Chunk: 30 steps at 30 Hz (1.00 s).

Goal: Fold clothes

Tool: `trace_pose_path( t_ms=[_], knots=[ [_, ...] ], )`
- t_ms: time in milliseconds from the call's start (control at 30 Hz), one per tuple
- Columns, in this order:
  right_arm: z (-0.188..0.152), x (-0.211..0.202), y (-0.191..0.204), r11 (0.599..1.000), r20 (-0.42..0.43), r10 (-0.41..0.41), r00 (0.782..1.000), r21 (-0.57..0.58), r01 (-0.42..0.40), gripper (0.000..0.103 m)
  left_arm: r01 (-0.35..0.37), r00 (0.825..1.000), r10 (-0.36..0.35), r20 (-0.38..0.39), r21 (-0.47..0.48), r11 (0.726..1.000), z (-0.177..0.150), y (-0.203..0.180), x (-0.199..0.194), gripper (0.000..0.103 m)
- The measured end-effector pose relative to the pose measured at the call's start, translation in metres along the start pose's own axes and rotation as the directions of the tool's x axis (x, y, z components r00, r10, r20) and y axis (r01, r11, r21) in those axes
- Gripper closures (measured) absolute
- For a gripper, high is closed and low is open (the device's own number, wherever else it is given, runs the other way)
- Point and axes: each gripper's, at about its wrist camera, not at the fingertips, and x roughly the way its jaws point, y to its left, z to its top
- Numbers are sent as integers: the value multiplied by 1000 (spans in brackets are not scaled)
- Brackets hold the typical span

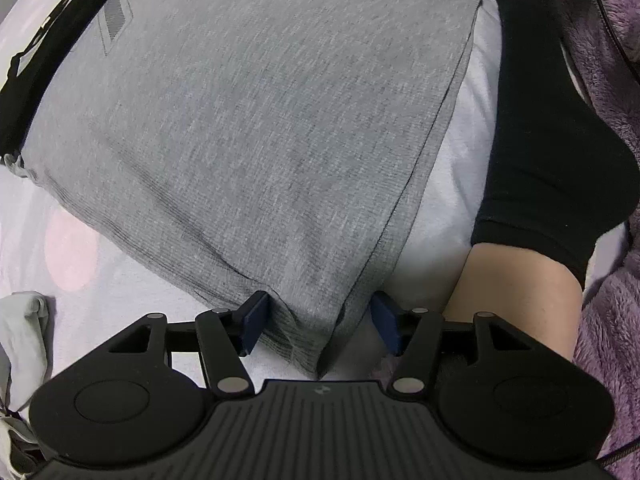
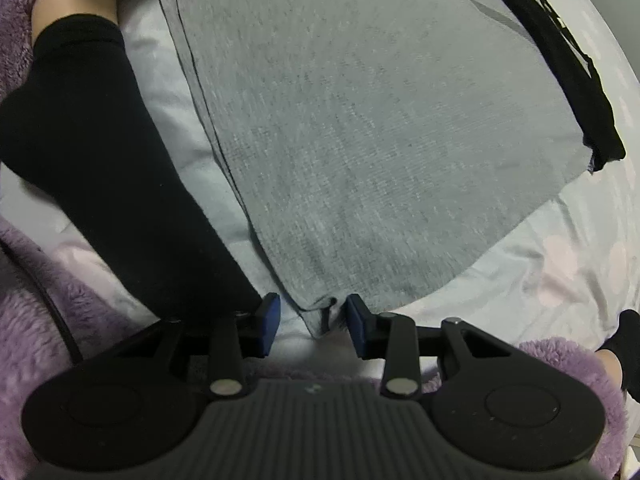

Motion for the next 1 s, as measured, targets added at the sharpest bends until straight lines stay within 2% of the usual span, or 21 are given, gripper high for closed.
trace_pose_path(
  t_ms=[133,167,233,333,367,400,500,600,800,867,1000],
  knots=[
    [-1,0,2,999,4,-47,999,6,47,80,-17,1000,17,12,-17,1000,-6,-3,0,51],
    [-3,-1,2,998,11,-69,998,15,69,89,-24,1000,24,15,-21,999,-8,-4,0,54],
    [-7,-4,0,994,27,-97,995,44,96,92,-38,999,38,22,-29,999,-11,-6,0,62],
    [-13,-13,-4,989,68,-117,991,100,110,92,-83,996,85,36,-42,996,-18,-10,-3,83],
    [-15,-17,-6,985,83,-129,988,123,118,92,-102,994,104,40,-47,994,-21,-11,-4,95],
    [-17,-21,-10,981,98,-138,986,153,122,92,-118,992,121,46,-55,991,-25,-11,-7,98],
    [-25,-34,-25,960,147,-151,977,257,110,92,-103,990,113,89,-111,988,-36,1,-18,98],
    [-22,-42,-35,938,185,-177,967,330,109,92,-119,981,144,132,-178,977,-40,21,-31,98],
    [0,-30,-70,894,202,-278,939,413,176,92,-145,953,222,205,-332,932,-1,75,-51,98],
    [3,-20,-87,870,203,-286,937,465,165,92,-130,948,229,223,-384,914,16,95,-48,98],
    [8,-3,-108,832,212,-264,941,543,112,92,-58,941,206,268,-471,880,14,113,-43,98]
  ],
)
